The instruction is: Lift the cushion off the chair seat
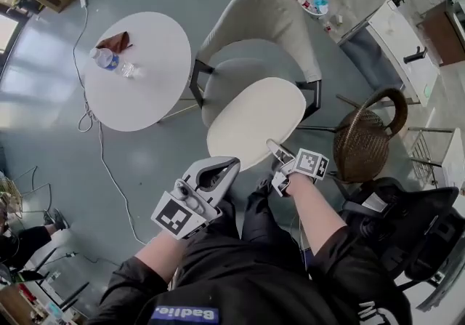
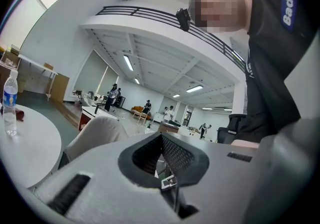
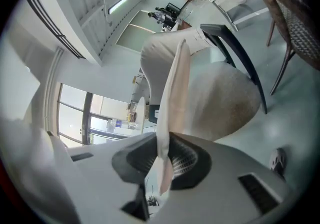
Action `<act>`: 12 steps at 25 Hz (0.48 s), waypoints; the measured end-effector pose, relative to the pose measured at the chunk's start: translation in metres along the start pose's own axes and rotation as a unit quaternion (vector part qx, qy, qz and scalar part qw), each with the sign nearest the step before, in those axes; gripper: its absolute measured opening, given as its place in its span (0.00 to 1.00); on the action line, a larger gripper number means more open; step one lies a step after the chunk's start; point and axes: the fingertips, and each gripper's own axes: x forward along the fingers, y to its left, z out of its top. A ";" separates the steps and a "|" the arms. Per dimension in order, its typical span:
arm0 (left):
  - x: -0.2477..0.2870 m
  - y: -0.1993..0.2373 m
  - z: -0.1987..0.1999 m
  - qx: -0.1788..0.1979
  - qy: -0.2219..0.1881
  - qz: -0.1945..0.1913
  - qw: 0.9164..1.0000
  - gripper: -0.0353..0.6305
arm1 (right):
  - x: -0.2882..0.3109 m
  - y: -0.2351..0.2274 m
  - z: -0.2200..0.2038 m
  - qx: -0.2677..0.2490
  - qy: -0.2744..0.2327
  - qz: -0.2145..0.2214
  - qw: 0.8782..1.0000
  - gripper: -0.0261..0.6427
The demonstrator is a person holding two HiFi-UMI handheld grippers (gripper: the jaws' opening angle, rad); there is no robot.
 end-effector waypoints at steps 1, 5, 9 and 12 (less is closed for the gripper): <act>-0.001 -0.005 0.006 0.002 -0.002 -0.002 1.000 0.07 | -0.008 0.010 -0.001 -0.004 0.001 0.004 1.000 0.13; -0.008 -0.028 0.031 0.002 -0.020 -0.006 1.000 0.07 | -0.039 0.053 -0.010 -0.011 0.001 0.025 1.000 0.13; -0.017 -0.049 0.049 0.012 -0.028 -0.013 0.999 0.07 | -0.068 0.098 -0.016 -0.028 -0.005 0.049 0.998 0.13; -0.022 -0.060 0.061 0.020 -0.029 -0.016 0.999 0.07 | -0.090 0.133 -0.018 -0.052 -0.009 0.066 0.996 0.13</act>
